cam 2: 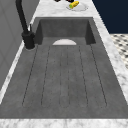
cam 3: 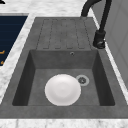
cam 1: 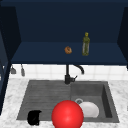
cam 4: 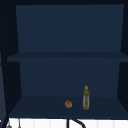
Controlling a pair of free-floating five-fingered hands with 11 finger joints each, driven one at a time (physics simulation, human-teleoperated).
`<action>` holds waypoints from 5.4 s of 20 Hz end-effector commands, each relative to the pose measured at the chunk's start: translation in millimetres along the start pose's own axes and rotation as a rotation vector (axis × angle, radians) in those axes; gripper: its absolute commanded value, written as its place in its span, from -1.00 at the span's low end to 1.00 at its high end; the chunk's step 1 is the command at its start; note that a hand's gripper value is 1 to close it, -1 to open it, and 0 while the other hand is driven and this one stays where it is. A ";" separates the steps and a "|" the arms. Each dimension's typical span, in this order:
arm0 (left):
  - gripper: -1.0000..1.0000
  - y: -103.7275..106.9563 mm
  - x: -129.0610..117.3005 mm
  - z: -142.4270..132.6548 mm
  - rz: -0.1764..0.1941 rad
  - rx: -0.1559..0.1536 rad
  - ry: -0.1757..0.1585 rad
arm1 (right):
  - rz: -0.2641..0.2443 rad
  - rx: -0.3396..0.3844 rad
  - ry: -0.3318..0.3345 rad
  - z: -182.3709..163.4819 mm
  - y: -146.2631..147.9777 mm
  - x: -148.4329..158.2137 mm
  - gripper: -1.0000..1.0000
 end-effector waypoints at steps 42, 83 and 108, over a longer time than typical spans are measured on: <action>0.00 0.0 0.0 0.0 0.000 0.000 0.000 | 0.279 -0.349 -0.039 166.4 20.5 54.2 1.00; 0.00 0.0 0.0 0.0 0.000 0.000 0.000 | 0.304 -0.701 -0.256 94.1 5.8 52.5 -1.00; 0.00 0.0 0.0 0.0 0.000 0.000 0.000 | 0.382 -0.123 -0.028 115.6 6.5 75.8 -1.00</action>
